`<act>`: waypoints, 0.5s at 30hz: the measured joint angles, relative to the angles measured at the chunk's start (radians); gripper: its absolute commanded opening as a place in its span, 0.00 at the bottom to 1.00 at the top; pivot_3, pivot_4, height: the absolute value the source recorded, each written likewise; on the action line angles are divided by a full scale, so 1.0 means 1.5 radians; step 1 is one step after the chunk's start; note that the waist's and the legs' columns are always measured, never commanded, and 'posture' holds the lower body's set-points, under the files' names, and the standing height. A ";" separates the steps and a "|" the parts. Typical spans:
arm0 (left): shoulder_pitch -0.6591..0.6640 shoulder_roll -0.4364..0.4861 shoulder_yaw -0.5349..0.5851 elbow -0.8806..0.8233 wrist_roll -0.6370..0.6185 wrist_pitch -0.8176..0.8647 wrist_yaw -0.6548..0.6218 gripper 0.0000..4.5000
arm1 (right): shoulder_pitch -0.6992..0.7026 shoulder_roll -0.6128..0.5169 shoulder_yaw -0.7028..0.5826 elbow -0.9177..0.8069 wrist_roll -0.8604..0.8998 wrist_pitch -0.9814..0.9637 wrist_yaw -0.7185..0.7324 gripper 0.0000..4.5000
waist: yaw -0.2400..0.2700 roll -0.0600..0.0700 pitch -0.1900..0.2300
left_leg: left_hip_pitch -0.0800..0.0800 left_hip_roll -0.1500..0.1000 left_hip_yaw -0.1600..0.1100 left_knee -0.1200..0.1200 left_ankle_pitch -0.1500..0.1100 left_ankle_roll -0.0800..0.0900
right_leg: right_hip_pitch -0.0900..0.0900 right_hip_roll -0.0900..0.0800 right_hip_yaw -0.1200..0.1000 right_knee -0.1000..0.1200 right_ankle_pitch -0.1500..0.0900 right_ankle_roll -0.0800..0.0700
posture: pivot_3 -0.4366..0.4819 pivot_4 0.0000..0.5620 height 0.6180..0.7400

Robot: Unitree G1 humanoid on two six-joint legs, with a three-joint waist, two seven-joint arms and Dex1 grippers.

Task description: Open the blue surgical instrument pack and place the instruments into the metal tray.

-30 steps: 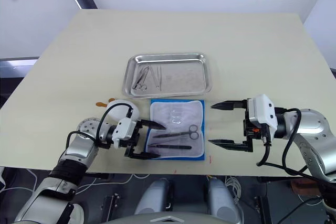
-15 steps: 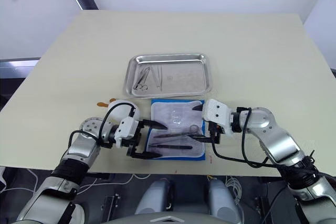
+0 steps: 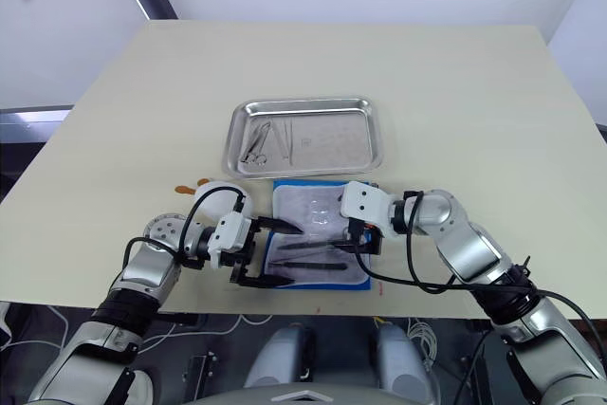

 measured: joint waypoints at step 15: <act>0.007 0.007 0.000 0.001 0.000 0.000 0.008 1.00 | 0.014 -0.011 0.022 -0.013 -0.005 0.024 0.052 0.60 | -0.003 0.000 -0.009 | 0.001 0.000 0.000 0.000 0.000 0.001 | 0.000 0.000 0.000 0.000 0.000 0.000 | 0.48 0.27 1.00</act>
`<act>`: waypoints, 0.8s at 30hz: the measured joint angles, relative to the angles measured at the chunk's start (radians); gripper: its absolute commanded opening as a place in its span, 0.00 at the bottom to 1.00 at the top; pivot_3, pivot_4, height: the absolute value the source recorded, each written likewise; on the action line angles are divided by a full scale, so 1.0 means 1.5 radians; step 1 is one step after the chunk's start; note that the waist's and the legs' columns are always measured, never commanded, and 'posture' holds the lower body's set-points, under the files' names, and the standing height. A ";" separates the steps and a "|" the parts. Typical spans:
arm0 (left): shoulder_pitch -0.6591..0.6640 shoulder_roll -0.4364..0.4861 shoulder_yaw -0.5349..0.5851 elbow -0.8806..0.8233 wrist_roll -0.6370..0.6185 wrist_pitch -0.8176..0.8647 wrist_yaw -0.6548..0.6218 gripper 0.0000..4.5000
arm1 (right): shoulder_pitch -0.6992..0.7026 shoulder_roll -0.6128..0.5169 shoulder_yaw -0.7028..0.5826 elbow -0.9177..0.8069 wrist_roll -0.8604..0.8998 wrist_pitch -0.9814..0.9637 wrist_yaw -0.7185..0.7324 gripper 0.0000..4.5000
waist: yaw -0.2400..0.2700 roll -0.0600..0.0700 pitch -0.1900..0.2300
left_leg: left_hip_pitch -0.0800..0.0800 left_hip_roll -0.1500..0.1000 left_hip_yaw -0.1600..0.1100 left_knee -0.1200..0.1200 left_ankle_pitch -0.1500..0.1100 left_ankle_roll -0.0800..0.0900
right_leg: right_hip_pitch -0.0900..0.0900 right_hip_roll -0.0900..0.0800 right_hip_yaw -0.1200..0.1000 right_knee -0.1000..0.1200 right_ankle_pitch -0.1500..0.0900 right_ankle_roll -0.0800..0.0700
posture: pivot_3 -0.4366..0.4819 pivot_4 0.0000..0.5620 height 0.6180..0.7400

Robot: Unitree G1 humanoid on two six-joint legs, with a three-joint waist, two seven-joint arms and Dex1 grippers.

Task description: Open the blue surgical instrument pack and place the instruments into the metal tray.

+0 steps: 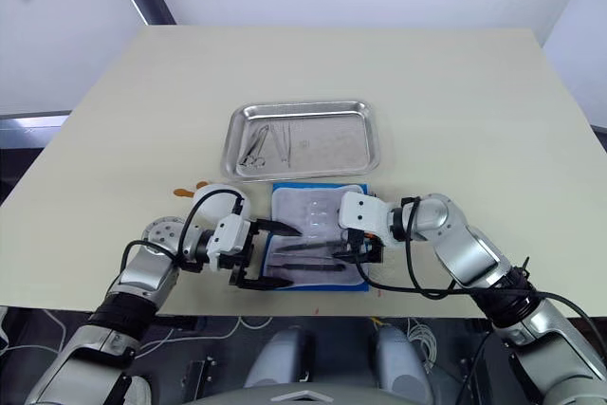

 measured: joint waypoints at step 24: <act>-0.002 0.000 -0.002 0.002 0.001 0.005 0.008 1.00 | -0.017 0.004 0.027 -0.022 -0.027 0.003 0.019 0.01 | -0.003 0.000 -0.002 | 0.002 0.000 0.000 0.000 0.000 0.000 | 0.002 0.001 0.000 0.000 0.000 0.000 | 0.48 0.27 1.00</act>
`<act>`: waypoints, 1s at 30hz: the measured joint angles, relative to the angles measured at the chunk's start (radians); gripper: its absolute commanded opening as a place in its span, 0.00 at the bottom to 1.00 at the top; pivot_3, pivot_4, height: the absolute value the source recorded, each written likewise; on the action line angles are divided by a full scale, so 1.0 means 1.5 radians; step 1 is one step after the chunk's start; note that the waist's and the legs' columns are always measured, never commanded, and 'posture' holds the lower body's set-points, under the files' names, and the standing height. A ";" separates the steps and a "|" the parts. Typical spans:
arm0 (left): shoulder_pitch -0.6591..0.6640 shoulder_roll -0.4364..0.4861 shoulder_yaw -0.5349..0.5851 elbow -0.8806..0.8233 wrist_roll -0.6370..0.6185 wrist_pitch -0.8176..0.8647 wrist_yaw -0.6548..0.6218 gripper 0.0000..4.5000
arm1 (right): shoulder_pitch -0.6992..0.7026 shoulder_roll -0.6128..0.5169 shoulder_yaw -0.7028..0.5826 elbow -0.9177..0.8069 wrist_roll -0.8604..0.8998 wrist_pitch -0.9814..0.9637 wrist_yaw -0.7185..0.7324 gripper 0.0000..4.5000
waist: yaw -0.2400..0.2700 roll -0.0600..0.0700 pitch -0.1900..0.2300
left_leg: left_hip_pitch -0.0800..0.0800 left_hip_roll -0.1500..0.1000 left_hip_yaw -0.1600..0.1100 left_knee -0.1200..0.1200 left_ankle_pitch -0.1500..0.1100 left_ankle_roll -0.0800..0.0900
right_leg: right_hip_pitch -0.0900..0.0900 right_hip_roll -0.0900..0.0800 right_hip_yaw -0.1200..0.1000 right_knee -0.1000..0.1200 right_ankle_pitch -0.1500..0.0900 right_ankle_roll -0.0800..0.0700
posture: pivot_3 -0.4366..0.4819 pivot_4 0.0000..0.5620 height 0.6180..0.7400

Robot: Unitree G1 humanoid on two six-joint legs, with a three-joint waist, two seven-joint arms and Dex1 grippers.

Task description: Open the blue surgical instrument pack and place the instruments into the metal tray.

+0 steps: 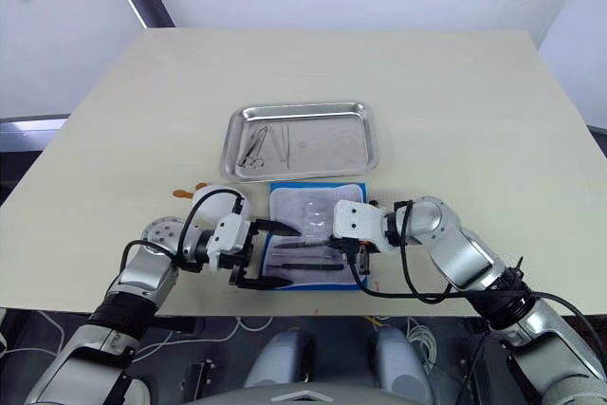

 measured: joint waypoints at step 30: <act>0.005 0.000 -0.010 -0.017 0.005 0.016 0.018 1.00 | -0.069 -0.128 0.013 -0.089 -0.037 0.087 0.083 0.01 | 0.005 0.000 0.000 | -0.001 0.000 0.000 0.000 0.000 0.000 | 0.000 -0.001 0.000 -0.001 0.000 0.000 | 0.48 0.27 1.00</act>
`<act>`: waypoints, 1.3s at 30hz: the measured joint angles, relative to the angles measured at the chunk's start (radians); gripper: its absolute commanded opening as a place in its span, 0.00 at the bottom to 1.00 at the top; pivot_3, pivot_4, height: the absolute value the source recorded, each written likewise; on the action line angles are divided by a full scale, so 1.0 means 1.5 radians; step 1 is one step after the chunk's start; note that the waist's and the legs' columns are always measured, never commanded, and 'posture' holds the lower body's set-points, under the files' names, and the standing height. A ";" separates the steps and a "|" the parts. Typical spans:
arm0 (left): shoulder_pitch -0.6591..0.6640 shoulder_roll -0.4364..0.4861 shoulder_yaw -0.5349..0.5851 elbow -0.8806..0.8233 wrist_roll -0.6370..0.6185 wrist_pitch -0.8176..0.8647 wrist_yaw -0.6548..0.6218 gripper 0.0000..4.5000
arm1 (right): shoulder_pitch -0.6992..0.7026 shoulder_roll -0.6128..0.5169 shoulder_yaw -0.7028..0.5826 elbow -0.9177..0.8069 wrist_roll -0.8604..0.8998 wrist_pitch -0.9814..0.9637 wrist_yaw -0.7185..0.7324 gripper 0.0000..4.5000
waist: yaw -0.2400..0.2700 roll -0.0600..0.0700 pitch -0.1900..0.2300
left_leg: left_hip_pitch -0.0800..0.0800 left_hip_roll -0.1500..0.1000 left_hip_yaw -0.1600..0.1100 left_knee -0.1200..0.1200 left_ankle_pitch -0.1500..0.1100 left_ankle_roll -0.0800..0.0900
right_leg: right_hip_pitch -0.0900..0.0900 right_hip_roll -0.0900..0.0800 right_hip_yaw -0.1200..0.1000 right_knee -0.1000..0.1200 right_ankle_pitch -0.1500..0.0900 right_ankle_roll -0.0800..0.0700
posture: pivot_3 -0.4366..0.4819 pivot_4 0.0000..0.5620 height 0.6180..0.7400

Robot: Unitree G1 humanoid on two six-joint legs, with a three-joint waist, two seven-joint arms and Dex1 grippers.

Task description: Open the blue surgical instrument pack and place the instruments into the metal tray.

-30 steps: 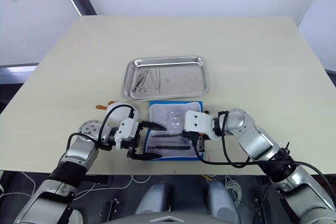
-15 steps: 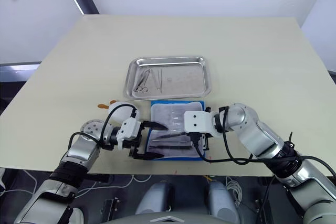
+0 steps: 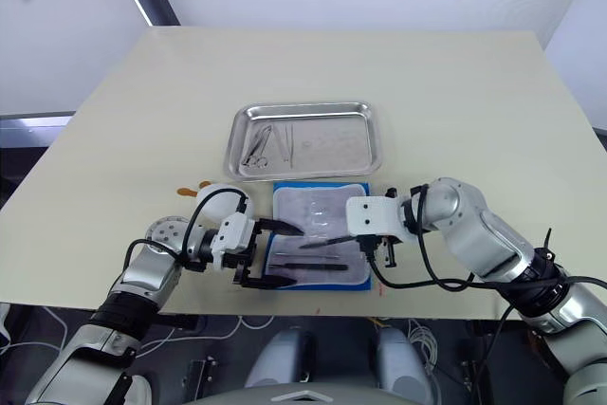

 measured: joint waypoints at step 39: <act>0.010 -0.005 0.008 0.005 0.000 -0.015 0.005 1.00 | -0.066 0.075 -0.174 0.069 0.112 0.084 -0.096 0.01 | -0.002 0.002 0.000 | 0.000 0.000 0.001 0.000 0.000 0.000 | 0.000 0.000 0.001 0.000 0.000 0.000 | 0.48 0.27 1.00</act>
